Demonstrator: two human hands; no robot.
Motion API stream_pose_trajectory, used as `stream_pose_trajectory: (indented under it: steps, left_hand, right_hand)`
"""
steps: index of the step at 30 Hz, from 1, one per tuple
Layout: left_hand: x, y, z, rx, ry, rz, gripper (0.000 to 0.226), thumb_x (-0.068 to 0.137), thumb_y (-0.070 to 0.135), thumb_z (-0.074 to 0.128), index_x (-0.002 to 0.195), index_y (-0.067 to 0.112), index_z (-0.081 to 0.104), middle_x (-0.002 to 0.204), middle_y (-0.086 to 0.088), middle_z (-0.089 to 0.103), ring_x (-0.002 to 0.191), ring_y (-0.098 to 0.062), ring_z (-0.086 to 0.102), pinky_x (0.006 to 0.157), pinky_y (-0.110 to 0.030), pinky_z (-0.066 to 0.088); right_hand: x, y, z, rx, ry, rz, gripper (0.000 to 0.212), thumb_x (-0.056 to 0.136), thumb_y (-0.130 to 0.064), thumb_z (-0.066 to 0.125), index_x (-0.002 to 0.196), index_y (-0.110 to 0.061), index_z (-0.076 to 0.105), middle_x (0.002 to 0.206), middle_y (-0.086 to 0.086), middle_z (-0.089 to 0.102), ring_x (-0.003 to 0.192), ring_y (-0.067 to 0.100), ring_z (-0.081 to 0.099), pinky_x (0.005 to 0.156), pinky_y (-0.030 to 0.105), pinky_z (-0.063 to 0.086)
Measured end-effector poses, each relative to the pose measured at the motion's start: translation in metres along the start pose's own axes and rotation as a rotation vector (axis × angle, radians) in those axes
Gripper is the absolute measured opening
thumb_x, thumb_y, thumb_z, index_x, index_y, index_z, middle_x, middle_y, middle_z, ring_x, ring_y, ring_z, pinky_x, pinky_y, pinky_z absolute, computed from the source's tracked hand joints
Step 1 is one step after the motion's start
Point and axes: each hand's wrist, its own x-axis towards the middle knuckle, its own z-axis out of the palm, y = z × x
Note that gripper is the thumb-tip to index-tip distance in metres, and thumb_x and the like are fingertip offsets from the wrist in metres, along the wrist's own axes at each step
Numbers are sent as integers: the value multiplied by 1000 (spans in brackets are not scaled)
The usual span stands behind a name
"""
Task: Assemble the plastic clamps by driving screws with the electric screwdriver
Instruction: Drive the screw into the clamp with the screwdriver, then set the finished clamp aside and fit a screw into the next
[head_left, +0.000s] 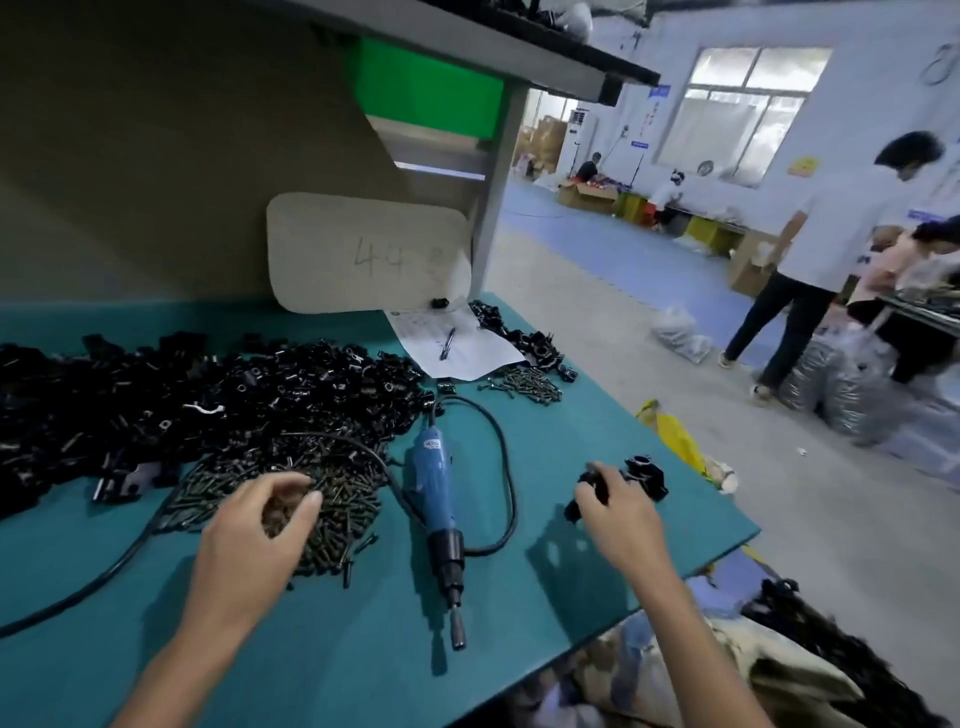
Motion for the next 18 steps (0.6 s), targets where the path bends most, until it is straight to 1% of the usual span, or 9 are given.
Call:
stream_pose_trajectory:
  steps: [2,4,5,7,9,12,15,17,18]
  left_hand:
    - [4,-13,-8,1,64,-71,10,93,29,69,95,38,63,91,18,65,84,-2,60,70,-30,49]
    - [6,-26,-14,29,126,-125,8,94,27,68,94,34,64,87,15,65,80,-5,60,67,-34,50]
    - [7,-31,-17,38,154,-147,6,94,26,67,95,32,65,86,14,65,78,-6,60,67,-33,49]
    - [9,-40,-25,48,196,-178,6,95,27,66,93,32,64,84,13,65,77,-6,59,64,-27,46]
    - [11,-47,-36,55,246,-206,7,95,26,65,92,32,64,82,12,64,76,-7,59,63,-27,46]
    - [16,-57,-63,95,350,-232,8,94,17,66,97,24,67,88,3,65,81,-19,60,75,-38,49]
    - [26,-73,-96,185,467,-253,11,93,10,65,102,15,69,99,-7,65,91,-28,58,85,-44,46]
    - [35,-85,-115,255,534,-299,17,91,11,67,108,13,67,109,-13,64,101,-33,56,94,-49,44]
    - [40,-89,-121,290,517,-340,22,91,15,68,113,15,66,115,-15,61,108,-35,53,99,-51,42]
  right_hand:
    - [19,28,-3,-173,46,3,50,97,-47,54,143,-29,50,128,14,57,107,32,53,78,37,39]
    - [28,42,0,-298,105,-45,49,99,-39,58,143,-20,48,127,16,58,110,36,51,86,42,43]
    - [31,46,3,-353,131,-68,46,100,-35,58,141,-16,50,126,17,59,109,37,50,89,44,43]
    - [36,51,8,-427,184,-101,37,102,-31,57,135,-14,57,124,18,57,108,39,49,93,44,42]
    - [42,55,9,-442,225,-123,30,102,-30,59,128,-15,64,125,21,56,110,43,49,96,46,40]
    - [50,53,10,-417,244,-91,31,98,-23,66,125,-8,67,122,30,58,111,49,51,94,49,40]
    - [52,24,19,-345,284,-71,41,87,-11,76,125,2,66,121,38,55,109,56,50,96,57,40]
    - [49,-13,32,-297,275,-183,44,86,-11,76,128,-1,64,124,36,55,114,53,49,99,58,38]
    - [46,-36,40,-258,236,-274,43,89,-13,75,129,-4,63,124,32,56,116,50,49,100,56,38]
